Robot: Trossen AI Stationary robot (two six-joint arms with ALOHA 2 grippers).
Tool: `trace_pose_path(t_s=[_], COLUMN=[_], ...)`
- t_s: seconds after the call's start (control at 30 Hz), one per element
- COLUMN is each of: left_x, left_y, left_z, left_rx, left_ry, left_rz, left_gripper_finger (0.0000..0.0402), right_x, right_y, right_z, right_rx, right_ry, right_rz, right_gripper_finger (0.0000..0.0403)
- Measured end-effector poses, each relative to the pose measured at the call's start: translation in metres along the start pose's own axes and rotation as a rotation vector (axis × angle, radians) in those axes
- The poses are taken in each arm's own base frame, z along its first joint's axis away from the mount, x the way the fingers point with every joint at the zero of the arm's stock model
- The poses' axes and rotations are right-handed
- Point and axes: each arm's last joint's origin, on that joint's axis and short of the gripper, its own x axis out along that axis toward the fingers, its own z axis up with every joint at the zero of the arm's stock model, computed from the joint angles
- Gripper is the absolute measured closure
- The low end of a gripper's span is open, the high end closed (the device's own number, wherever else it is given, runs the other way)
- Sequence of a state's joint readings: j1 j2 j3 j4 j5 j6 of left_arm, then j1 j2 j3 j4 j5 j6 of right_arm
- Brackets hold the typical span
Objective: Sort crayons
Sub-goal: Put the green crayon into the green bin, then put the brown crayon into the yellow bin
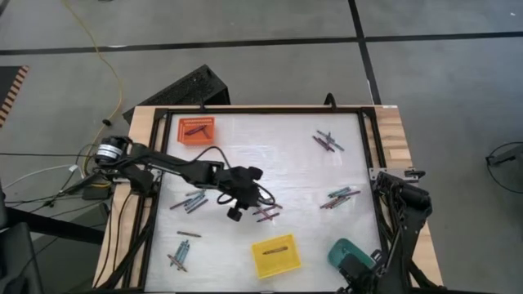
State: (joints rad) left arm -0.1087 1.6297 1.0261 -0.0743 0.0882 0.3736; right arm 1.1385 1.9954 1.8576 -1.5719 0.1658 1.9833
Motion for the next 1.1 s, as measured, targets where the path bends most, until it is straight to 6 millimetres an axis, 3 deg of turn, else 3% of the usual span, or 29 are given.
trace_pose_path(t_s=[0.37, 0.67, 0.83, 1.1], left_x=[0.027, 0.026, 0.03, 0.043], left_y=[0.019, 0.028, 0.029, 0.029], left_z=[-0.008, -0.011, -0.015, -0.023], left_rx=[0.012, 0.001, 0.009, -0.002], left_ry=[0.097, 0.095, 0.103, 0.133], left_rz=[-0.058, -0.072, -0.08, -0.104], left_gripper_finger=[0.029, 0.029, 0.0289, 0.0289], right_x=[0.019, 0.021, 0.024, 0.033], right_y=[-0.002, -0.003, -0.004, -0.006], right_z=[-0.012, -0.012, -0.012, -0.013], right_rx=[0.012, 0.006, 0.021, 0.026], right_ry=[0.006, 0.001, -0.008, -0.019], right_rz=[-0.075, -0.082, -0.098, -0.12], right_gripper_finger=[0.0403, 0.0394, 0.0361, 0.0271])
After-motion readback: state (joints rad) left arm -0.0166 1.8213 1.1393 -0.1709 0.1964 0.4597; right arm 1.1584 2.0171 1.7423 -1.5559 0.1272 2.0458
